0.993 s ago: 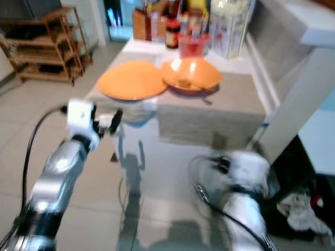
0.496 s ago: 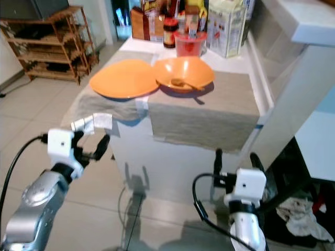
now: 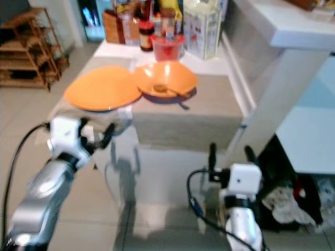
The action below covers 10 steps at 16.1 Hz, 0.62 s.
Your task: Setting the table
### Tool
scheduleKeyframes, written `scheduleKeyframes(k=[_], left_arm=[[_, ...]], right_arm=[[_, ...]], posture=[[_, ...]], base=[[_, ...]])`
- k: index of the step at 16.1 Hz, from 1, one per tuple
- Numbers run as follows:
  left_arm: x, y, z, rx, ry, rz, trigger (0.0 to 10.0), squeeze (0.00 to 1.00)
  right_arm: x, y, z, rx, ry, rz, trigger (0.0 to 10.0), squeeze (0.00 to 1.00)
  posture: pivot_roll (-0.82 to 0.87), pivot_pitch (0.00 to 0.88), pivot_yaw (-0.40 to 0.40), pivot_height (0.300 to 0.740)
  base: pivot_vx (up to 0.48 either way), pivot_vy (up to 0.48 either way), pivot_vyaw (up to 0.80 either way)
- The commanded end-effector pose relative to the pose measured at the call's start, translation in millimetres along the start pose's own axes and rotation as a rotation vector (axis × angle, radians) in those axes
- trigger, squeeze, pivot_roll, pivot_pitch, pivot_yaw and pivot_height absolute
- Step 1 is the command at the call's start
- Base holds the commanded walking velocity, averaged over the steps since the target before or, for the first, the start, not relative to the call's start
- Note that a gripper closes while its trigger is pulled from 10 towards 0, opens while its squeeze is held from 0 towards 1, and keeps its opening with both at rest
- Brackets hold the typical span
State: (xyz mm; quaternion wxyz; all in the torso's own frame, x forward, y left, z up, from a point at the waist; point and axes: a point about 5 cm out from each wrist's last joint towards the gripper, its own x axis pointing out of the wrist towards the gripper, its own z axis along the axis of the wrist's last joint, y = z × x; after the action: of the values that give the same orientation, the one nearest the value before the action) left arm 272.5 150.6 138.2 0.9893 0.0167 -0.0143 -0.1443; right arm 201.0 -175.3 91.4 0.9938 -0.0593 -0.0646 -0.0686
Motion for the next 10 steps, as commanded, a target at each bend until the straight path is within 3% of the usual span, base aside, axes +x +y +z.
scheduleKeyframes(k=[1, 7, 10], left_arm=[[-0.5, 4.5, 3, 0.028, -0.009, 0.010, 10.0, 0.00], [3.2, 3.8, 10, 0.042, -0.042, 0.021, 10.0, 0.00], [7.5, 8.5, 19, 0.049, -0.071, 0.050, 10.0, 0.00]], right_arm=[[5.0, 5.6, 5, 0.006, -0.021, 0.015, 10.0, 0.00], [5.6, 9.1, 5, 0.009, -0.024, 0.019, 10.0, 0.00], [3.6, 11.5, 4, 0.013, -0.019, 0.019, 10.0, 0.00]], posture=[[-0.05, 0.000, 0.021, 0.727], [-0.05, 0.000, 0.023, 0.727], [-0.05, 0.000, 0.030, 0.727]], base=[[0.480, 0.000, 0.00], [0.470, 0.000, 0.00], [0.000, 0.000, 0.00]])
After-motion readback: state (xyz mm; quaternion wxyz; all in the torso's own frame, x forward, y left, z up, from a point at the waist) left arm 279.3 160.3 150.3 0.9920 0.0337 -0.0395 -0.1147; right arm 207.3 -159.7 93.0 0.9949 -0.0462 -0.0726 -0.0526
